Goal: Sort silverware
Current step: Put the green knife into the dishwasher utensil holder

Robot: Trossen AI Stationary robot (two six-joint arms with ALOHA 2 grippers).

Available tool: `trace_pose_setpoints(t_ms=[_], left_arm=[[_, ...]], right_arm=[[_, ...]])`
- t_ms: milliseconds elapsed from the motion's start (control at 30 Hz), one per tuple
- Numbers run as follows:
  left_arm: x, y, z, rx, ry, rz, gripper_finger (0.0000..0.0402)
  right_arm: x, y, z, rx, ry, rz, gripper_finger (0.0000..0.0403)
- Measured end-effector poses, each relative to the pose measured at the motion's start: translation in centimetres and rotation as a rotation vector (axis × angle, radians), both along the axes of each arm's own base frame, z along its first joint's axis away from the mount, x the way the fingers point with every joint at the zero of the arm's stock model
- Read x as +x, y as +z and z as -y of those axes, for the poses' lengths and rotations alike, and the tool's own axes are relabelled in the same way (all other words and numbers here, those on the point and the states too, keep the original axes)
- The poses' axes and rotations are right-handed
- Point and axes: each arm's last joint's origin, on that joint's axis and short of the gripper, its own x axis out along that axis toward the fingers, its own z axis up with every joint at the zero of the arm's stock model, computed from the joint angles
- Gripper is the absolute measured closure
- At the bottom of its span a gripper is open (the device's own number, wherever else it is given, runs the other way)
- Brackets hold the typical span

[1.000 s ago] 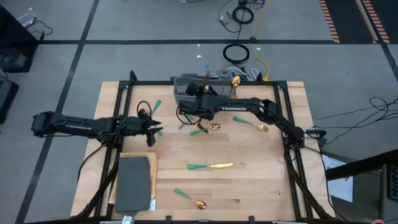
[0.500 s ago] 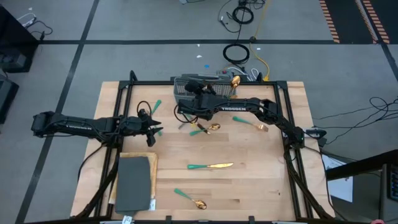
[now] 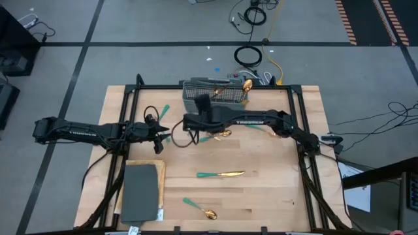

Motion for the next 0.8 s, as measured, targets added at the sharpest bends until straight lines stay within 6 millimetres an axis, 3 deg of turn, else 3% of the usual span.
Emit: trace_pose_setpoints(t_ms=[67, 133, 467, 700, 800], left_arm=[[0.0, 0.0, 0.0, 0.001, 0.000, 0.000, 0.0270], [0.0, 0.0, 0.0, 0.001, -0.001, 0.000, 0.0270], [0.0, 0.0, 0.0, -0.005, -0.002, 0.000, 0.0270], [0.0, 0.0, 0.0, 0.003, 0.001, -0.002, 0.0270], [0.0, 0.0, 0.0, 0.003, 0.003, 0.000, 0.0270]], right_arm=[[0.0, 0.0, -0.3, 0.236, 0.036, 0.032, 0.0275], [0.0, -0.3, 0.2, 0.343, 0.066, 0.019, 0.0275], [1.0, -4.7, 3.4, 0.447, 0.238, 0.017, 0.0275], [1.0, -7.4, 3.6, 0.460, 0.231, 0.019, 0.0275], [0.6, -7.9, 3.0, 0.594, 0.168, 0.022, 0.0275]])
